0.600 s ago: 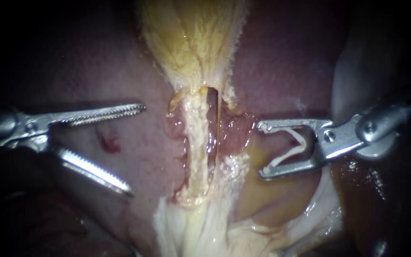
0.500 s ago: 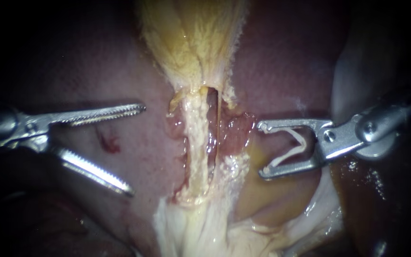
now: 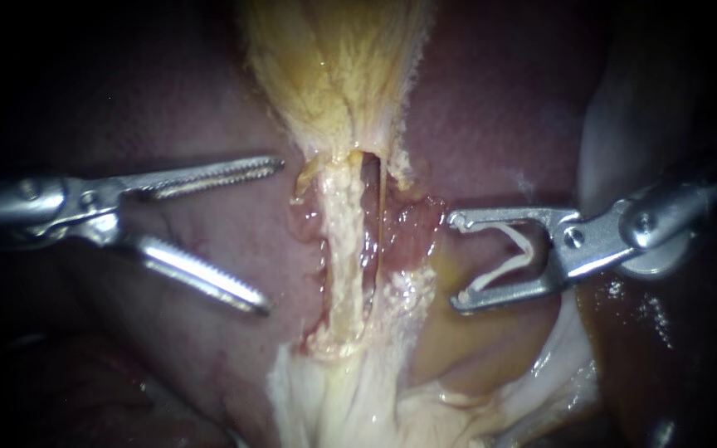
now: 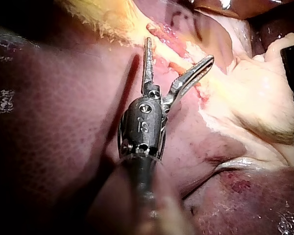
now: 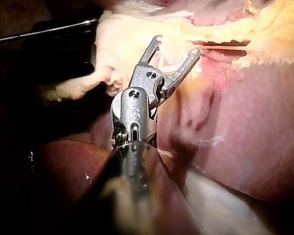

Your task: Grabbing gallbladder

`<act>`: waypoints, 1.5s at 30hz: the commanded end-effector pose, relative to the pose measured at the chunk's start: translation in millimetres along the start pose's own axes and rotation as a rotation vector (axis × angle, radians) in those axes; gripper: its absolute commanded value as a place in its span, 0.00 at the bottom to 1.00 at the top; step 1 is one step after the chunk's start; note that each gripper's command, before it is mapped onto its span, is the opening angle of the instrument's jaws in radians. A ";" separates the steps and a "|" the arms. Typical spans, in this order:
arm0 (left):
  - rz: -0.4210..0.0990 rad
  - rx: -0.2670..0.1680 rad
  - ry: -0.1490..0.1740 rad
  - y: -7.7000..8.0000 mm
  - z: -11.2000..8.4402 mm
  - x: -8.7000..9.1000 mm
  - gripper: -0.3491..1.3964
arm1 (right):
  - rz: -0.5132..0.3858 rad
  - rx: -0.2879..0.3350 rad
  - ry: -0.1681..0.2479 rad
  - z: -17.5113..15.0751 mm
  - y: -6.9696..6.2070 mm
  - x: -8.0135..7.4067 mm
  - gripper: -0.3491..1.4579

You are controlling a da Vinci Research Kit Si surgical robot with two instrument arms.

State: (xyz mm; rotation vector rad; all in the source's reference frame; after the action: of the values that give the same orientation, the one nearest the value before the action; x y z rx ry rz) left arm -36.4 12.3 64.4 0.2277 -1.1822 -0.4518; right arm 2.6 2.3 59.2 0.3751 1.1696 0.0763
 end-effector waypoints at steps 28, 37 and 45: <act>-0.339 -0.163 0.067 3.6 1.8 2.1 0.20 | 0.000 -0.001 0.000 0.3 0.0 0.1 0.47; -0.375 -0.174 0.087 3.6 -0.2 1.5 0.00 | 0.000 -0.001 0.000 0.3 0.0 0.1 0.47; -0.392 -0.165 0.096 3.2 -2.0 -1.3 0.00 | 0.000 -0.001 -0.001 0.4 0.0 0.1 0.47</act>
State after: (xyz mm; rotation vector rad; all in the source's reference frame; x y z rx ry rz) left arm -34.0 16.0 63.2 0.3386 -0.9982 -0.8718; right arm 3.0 2.2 59.2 0.3744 1.1690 0.0772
